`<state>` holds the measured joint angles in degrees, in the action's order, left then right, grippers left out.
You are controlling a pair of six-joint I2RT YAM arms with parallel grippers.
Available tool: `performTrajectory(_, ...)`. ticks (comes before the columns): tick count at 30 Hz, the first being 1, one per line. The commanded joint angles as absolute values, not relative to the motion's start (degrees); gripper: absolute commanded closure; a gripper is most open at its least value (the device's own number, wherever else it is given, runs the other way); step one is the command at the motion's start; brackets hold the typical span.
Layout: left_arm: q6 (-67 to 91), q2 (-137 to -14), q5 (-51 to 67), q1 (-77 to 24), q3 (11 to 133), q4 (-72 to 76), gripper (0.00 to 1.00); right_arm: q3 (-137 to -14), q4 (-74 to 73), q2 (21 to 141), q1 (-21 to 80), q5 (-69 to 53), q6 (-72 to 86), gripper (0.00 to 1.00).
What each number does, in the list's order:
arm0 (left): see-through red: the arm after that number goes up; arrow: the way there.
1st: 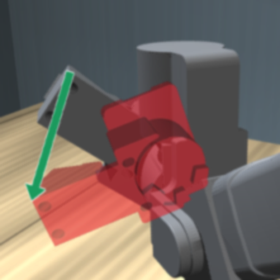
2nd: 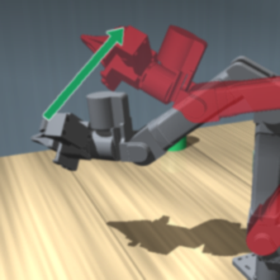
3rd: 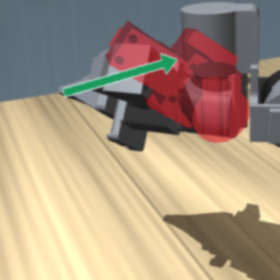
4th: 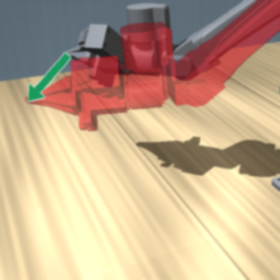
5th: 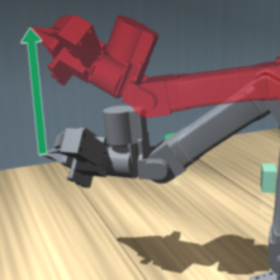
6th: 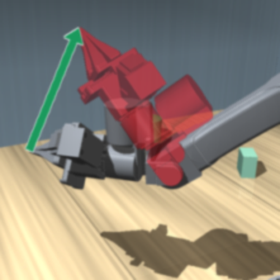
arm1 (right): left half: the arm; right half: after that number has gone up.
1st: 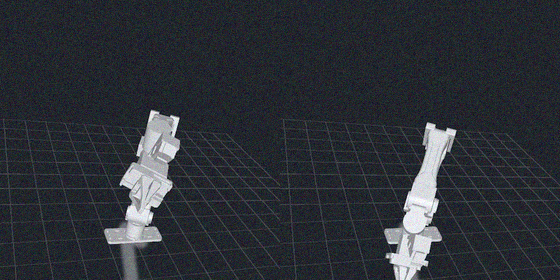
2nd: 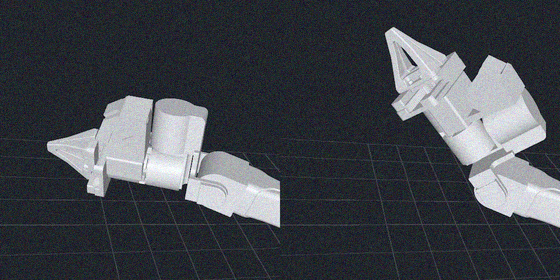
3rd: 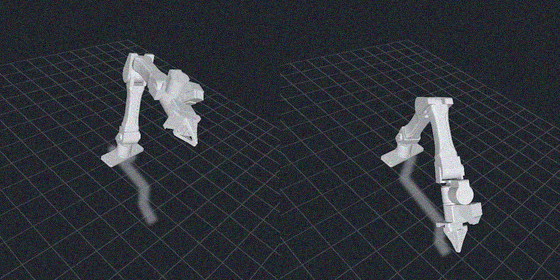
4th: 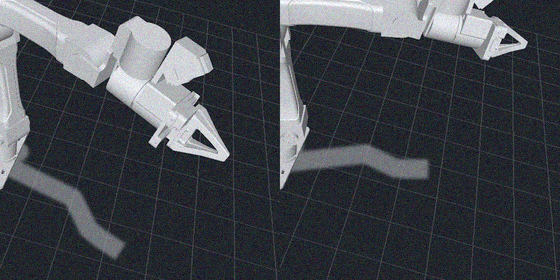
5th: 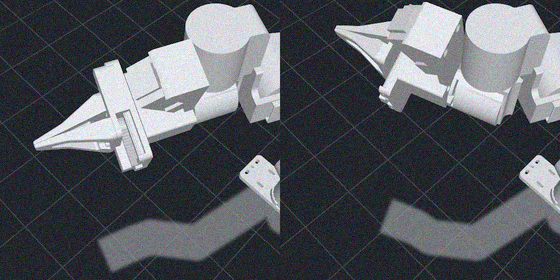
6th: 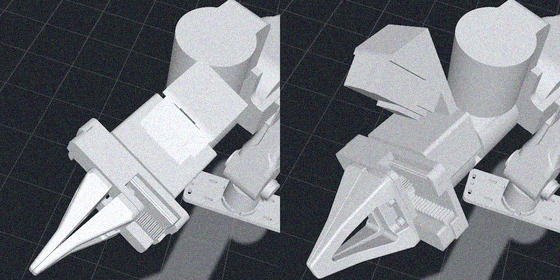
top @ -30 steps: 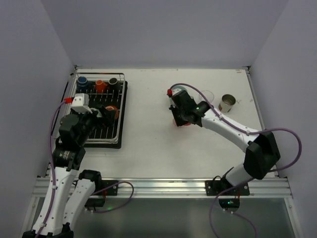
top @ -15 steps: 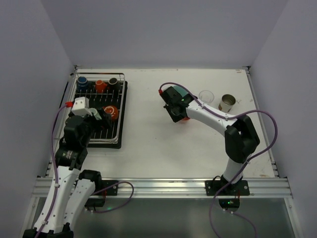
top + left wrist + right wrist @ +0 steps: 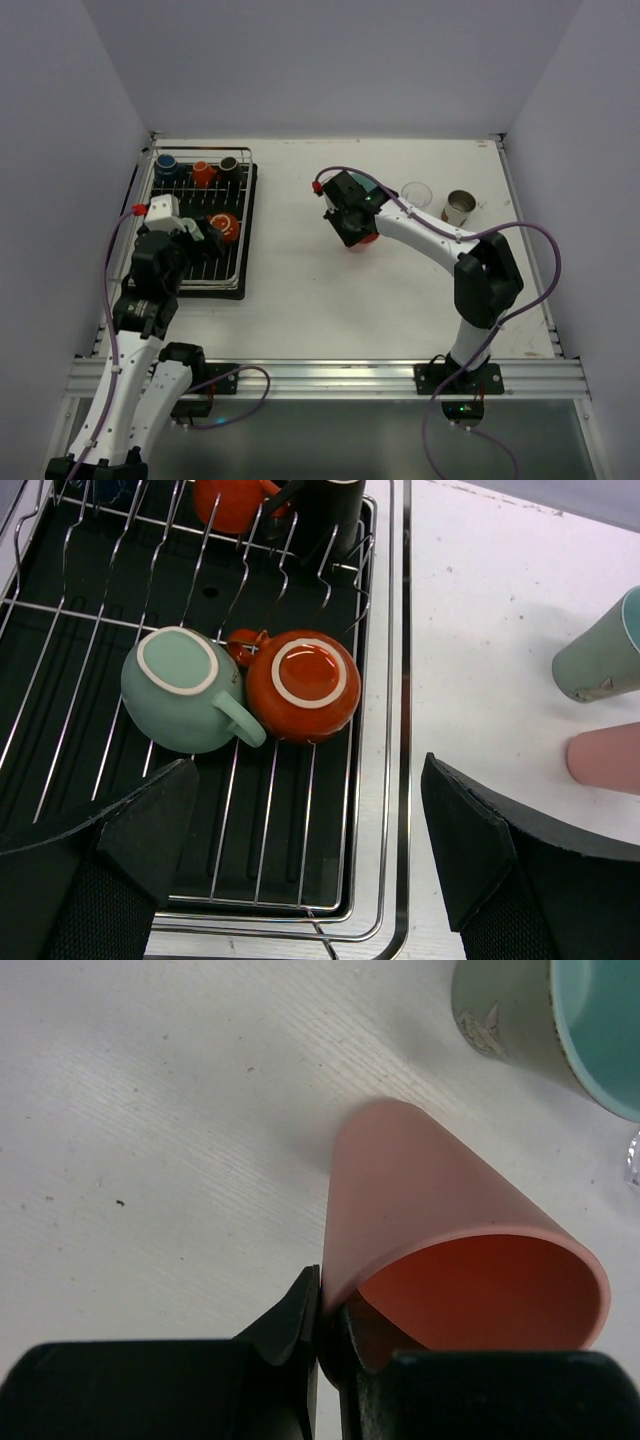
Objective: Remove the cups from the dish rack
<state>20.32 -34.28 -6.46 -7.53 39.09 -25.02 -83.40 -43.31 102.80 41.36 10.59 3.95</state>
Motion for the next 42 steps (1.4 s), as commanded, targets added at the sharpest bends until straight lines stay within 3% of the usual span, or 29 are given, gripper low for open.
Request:
performTrajectory(1,19.86,-34.8,-8.61,-7.65,39.81,-25.22,0.0,-87.01,-45.35,103.71,41.66,6.95,1.32,0.89)
performTrajectory(14,24.69,-39.28,-10.63,-7.65,41.4,-23.56,0.0,-91.49,-45.61,102.31,41.4,7.91,0.88,0.52)
performTrajectory(21,29.88,-43.5,-17.56,-7.56,42.01,-21.01,0.0,-89.66,-41.93,91.69,41.4,7.83,3.77,0.21)
performTrajectory(24,32.16,-46.05,-22.99,-7.47,42.19,-18.99,0.0,-83.95,-37.72,83.61,41.49,6.33,6.14,0.13)
performTrajectory(32,36.39,-54.73,-26.46,-2.56,43.24,-13.63,0.02,-64.71,-24.8,62.96,41.57,1.85,10.63,0.13)
performTrajectory(37,35.69,-61.43,-25.23,-1.23,45.09,-13.62,0.09,-61.35,-21.97,58.27,41.57,0.62,11.6,0.13)
performTrajectory(42,34.37,-66.17,-25.57,-1.14,45.09,-12.57,0.1,-61.0,-21.36,58.01,41.66,-1.13,11.69,0.14)
